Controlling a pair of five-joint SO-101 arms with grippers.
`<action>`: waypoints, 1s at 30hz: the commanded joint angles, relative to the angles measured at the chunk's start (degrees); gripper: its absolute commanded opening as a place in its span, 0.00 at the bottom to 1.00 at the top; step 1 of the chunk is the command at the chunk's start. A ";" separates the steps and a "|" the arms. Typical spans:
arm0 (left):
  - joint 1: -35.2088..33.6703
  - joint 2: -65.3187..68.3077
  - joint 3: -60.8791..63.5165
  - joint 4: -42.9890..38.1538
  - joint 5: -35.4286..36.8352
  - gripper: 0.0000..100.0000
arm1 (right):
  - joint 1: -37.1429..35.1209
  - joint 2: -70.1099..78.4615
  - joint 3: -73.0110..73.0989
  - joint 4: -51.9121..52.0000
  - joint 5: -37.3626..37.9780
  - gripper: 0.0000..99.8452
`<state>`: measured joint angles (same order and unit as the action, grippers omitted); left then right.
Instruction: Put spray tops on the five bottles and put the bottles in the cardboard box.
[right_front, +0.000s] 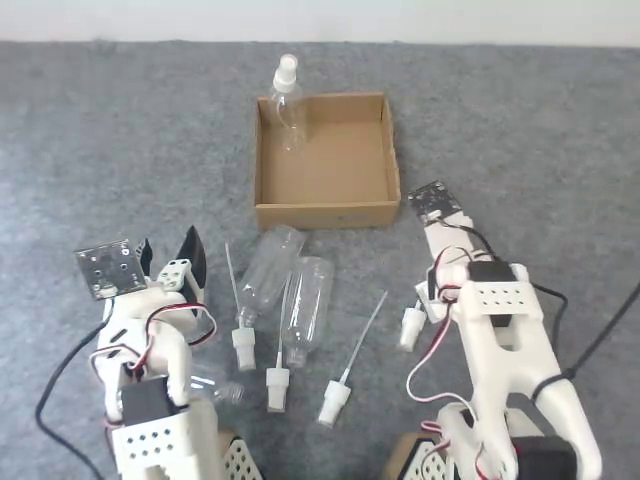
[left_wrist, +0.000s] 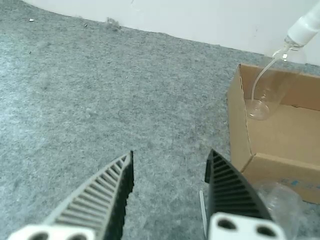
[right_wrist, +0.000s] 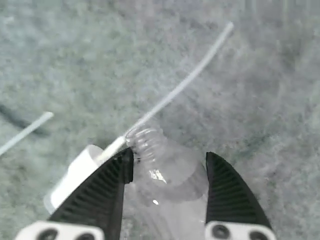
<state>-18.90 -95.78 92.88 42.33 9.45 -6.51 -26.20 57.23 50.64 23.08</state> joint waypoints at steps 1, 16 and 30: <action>-0.35 -0.97 -0.40 -1.67 -0.44 0.22 | -1.45 -1.63 -0.88 -0.40 -0.79 0.24; -0.35 -0.97 -0.40 -1.67 -0.44 0.22 | -1.27 -1.63 -14.59 17.10 14.33 0.28; -0.35 -0.97 -0.40 -1.67 -0.44 0.22 | -0.92 15.34 -16.88 17.01 27.34 0.28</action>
<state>-18.90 -95.78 92.88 42.33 9.45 -7.38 -13.27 44.48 67.60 48.13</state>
